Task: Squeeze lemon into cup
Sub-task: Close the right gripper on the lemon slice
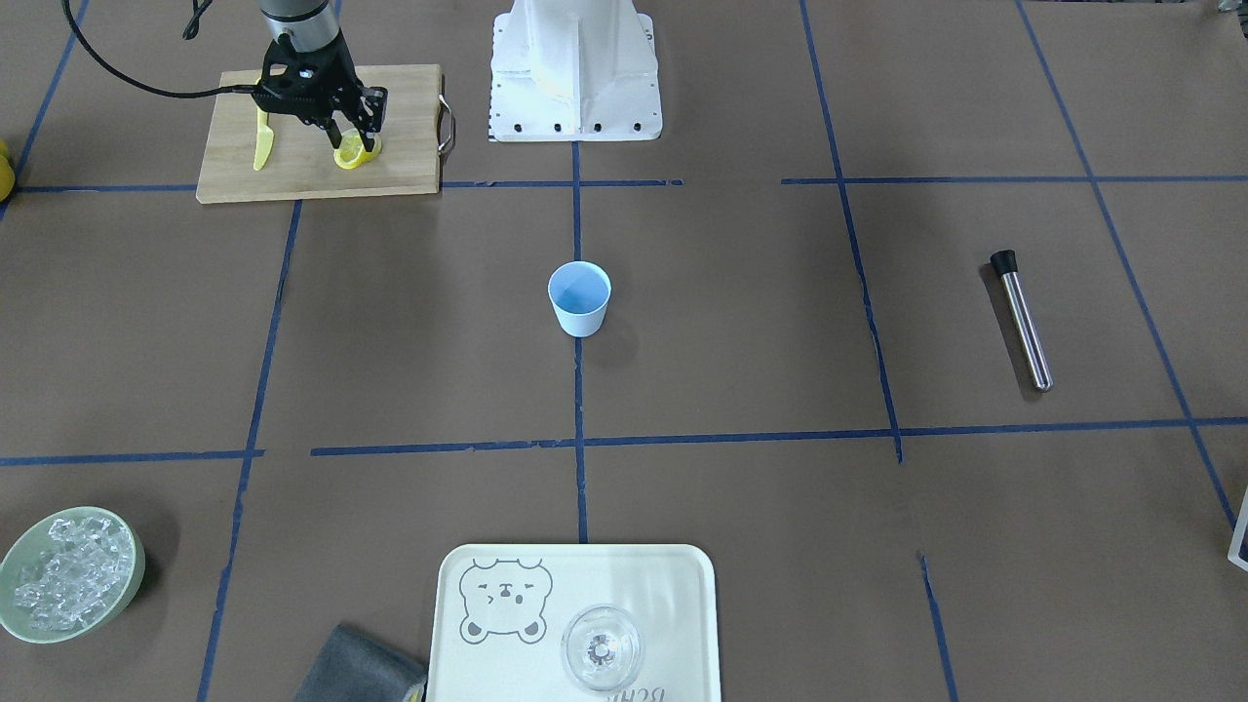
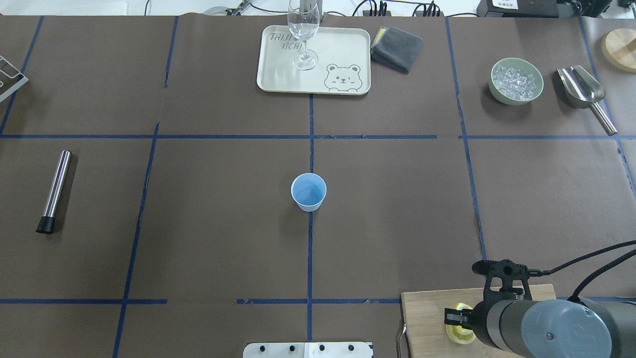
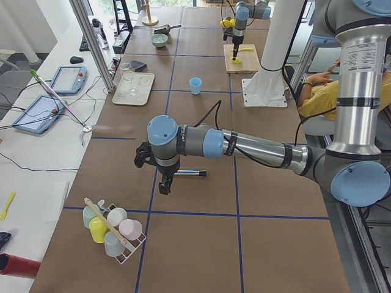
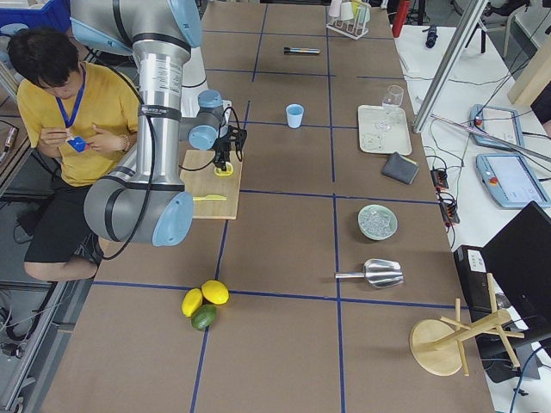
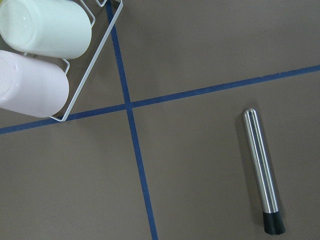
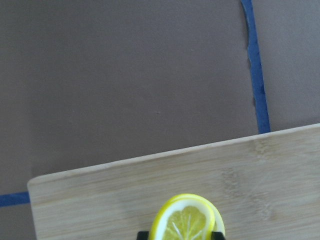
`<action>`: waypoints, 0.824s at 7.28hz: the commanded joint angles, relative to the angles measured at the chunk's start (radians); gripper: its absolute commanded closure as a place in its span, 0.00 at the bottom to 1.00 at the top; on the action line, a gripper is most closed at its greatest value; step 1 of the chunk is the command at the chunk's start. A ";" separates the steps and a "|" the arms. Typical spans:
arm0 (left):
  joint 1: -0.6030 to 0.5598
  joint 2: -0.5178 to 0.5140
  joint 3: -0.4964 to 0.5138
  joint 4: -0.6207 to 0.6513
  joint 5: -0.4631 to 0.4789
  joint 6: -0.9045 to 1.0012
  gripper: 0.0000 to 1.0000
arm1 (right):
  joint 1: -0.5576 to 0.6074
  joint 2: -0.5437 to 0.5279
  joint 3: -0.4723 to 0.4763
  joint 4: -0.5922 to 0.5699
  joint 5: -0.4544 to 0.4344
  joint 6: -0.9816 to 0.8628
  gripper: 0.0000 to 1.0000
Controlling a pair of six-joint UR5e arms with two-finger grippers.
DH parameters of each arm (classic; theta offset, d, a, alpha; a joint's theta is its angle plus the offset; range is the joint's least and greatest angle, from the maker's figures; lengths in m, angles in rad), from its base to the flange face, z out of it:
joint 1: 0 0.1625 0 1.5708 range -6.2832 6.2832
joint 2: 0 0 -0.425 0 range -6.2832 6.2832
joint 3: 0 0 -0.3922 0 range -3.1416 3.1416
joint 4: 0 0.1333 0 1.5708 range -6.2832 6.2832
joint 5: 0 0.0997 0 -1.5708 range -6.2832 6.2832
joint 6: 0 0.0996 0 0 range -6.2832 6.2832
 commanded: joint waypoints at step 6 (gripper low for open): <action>0.000 0.008 -0.001 0.000 0.000 0.000 0.00 | 0.007 -0.030 0.083 -0.007 -0.006 0.001 0.43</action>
